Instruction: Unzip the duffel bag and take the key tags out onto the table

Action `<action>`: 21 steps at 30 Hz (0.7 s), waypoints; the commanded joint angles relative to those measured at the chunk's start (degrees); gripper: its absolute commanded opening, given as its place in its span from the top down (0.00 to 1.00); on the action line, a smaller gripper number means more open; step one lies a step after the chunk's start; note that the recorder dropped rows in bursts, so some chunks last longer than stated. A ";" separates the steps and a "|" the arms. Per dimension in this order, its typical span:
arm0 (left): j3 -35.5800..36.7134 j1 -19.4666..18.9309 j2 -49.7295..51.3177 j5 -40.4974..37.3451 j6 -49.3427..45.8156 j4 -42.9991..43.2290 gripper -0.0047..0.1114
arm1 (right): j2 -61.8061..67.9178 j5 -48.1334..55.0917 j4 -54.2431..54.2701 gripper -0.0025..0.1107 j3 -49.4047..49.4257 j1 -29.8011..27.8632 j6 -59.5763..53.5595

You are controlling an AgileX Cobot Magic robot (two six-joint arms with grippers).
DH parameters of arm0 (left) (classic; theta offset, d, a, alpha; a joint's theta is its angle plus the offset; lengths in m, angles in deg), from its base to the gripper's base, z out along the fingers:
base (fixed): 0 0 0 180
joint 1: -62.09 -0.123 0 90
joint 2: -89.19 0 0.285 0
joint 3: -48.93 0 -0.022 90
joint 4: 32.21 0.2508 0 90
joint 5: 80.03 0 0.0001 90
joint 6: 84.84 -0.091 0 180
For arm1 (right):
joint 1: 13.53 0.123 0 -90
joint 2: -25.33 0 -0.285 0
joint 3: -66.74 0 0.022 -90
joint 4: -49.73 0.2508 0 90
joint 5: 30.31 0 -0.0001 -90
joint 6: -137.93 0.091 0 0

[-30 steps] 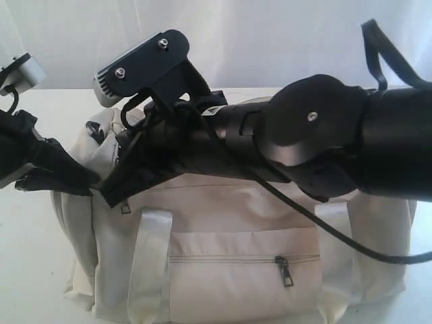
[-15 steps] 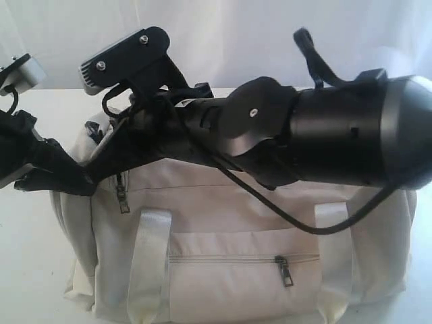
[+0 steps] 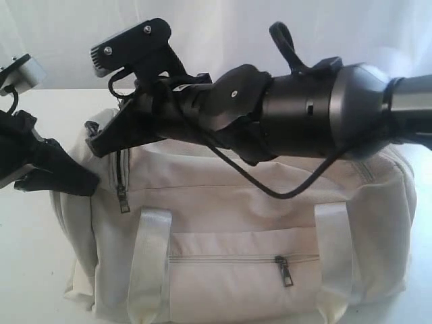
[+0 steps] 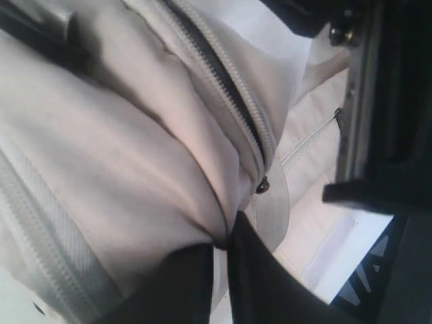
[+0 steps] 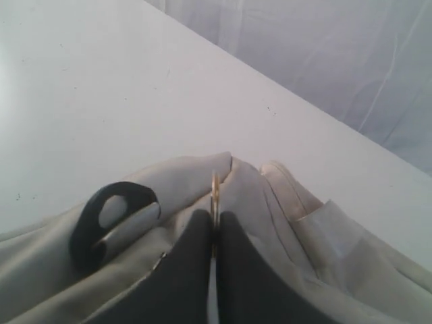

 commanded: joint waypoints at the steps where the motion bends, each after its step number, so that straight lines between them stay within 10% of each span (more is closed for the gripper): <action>1: -0.15 -0.10 -0.73 -2.66 -0.43 -1.72 0.96 | 1.68 7.95 1.11 0.98 -3.17 -3.65 0.01; 21: -0.15 -0.10 -0.63 -1.59 15.51 20.82 0.96 | 15.87 29.71 1.15 0.98 -23.97 -17.49 8.87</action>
